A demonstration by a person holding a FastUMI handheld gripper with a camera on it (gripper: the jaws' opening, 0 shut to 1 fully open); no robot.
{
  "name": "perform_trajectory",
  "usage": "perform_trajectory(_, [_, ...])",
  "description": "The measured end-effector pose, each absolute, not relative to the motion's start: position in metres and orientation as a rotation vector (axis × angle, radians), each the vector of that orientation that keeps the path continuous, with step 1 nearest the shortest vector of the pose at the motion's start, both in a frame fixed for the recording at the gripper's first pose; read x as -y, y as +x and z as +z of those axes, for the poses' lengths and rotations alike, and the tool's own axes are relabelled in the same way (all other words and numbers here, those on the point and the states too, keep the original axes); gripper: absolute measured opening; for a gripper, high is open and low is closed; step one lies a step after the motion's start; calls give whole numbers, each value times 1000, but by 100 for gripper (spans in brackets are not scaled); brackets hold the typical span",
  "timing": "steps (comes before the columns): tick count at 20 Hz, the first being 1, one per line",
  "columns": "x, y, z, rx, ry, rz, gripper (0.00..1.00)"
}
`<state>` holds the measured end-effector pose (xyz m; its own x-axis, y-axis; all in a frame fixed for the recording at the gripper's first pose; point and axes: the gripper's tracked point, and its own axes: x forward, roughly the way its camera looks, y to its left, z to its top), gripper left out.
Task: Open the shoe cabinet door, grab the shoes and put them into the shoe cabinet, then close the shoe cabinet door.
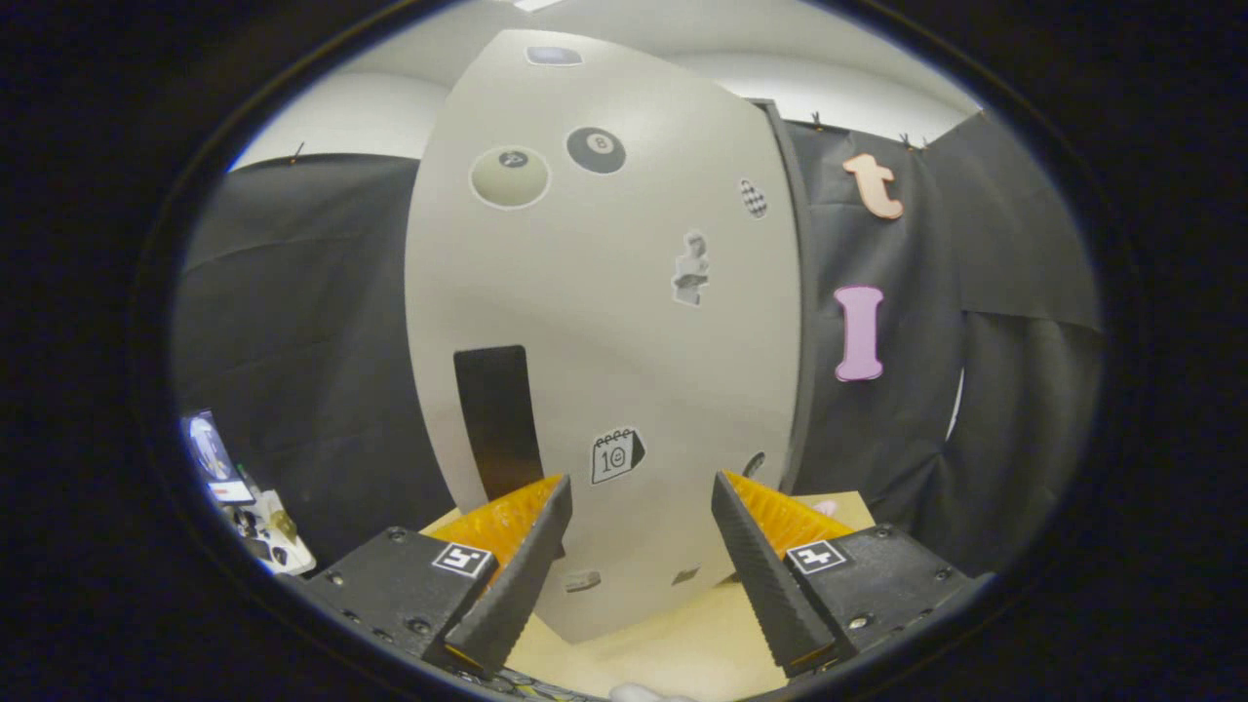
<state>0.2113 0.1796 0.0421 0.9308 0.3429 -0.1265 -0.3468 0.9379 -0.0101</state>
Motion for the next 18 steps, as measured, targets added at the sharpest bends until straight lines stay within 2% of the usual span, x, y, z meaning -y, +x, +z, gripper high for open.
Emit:
perform_trajectory(7, [-204,216,35,-128,-7,322,96])
perform_trajectory(12, [-203,193,28,-131,-34,296,96])
perform_trajectory(18, [-178,150,35,-106,-11,192,97])
